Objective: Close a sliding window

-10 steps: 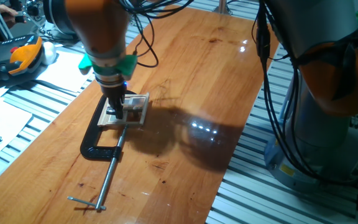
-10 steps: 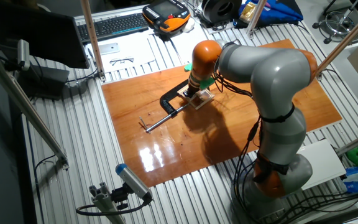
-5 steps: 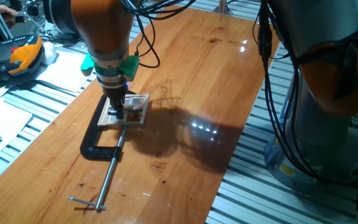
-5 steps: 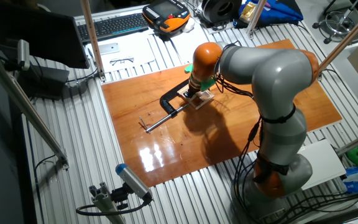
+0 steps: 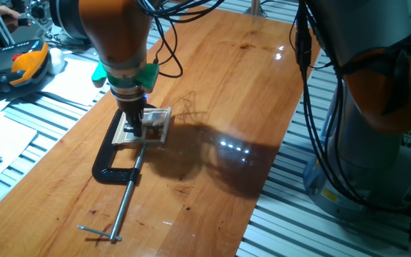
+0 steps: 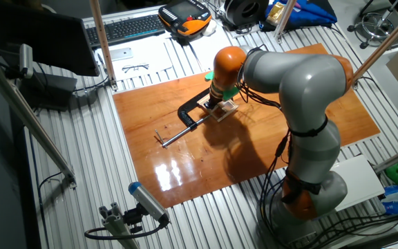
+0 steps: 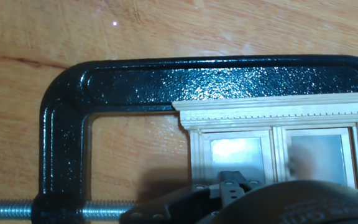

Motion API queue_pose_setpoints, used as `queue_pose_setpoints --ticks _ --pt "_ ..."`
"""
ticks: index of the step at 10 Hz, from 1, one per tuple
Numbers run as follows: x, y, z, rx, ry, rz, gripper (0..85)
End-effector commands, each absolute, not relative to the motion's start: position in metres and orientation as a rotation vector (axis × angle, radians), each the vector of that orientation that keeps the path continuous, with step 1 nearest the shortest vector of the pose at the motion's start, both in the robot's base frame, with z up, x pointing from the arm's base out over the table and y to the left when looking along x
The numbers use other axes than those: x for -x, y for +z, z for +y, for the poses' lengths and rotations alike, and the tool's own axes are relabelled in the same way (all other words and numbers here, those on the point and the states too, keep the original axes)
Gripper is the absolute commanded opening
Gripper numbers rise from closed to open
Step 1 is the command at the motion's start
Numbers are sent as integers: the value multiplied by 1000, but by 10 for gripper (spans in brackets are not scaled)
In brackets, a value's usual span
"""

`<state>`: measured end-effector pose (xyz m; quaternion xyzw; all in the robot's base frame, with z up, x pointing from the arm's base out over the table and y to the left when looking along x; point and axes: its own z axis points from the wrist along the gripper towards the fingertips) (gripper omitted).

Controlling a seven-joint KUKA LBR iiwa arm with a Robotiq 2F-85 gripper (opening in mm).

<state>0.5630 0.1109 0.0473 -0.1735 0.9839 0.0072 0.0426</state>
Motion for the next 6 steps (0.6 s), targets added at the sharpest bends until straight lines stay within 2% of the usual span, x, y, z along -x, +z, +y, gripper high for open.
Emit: queue_pose_setpoints --ticks 1,6 --pt "-563 47 111 531 21 3011 0" --pt "-561 46 110 534 14 3021 0"
